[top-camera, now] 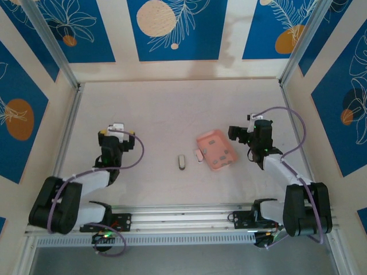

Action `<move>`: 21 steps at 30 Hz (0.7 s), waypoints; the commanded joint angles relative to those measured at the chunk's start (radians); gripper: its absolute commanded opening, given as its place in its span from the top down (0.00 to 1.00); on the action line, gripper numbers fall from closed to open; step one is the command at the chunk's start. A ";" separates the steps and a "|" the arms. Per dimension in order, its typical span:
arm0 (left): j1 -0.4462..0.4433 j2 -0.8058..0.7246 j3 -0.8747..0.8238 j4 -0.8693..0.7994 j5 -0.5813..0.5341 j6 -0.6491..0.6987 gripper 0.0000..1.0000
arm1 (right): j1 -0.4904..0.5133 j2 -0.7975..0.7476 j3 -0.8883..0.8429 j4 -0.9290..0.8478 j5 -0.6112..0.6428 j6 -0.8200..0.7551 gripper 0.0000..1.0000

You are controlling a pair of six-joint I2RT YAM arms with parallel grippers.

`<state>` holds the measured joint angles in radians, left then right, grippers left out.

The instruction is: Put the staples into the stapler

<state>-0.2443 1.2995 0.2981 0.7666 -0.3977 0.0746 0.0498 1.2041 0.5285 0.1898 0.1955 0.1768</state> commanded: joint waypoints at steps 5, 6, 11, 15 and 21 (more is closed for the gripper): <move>0.039 0.341 -0.109 0.643 0.130 0.081 0.00 | -0.078 0.091 -0.106 0.369 -0.110 -0.092 0.01; 0.043 0.311 -0.086 0.570 0.133 0.070 0.00 | -0.086 0.105 -0.115 0.405 -0.124 -0.084 0.01; 0.097 0.270 0.009 0.321 0.083 -0.025 0.00 | -0.139 0.161 -0.096 0.434 -0.226 -0.030 0.01; 0.157 0.266 0.051 0.220 0.178 -0.063 0.00 | -0.140 0.257 -0.140 0.627 -0.258 -0.012 0.01; 0.157 0.265 0.052 0.222 0.171 -0.064 0.00 | -0.065 0.319 -0.100 0.593 -0.168 -0.077 0.01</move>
<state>-0.0937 1.5734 0.3470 1.0065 -0.2531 0.0315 -0.0174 1.5208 0.4191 0.7090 0.0105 0.1284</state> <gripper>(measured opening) 0.998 0.992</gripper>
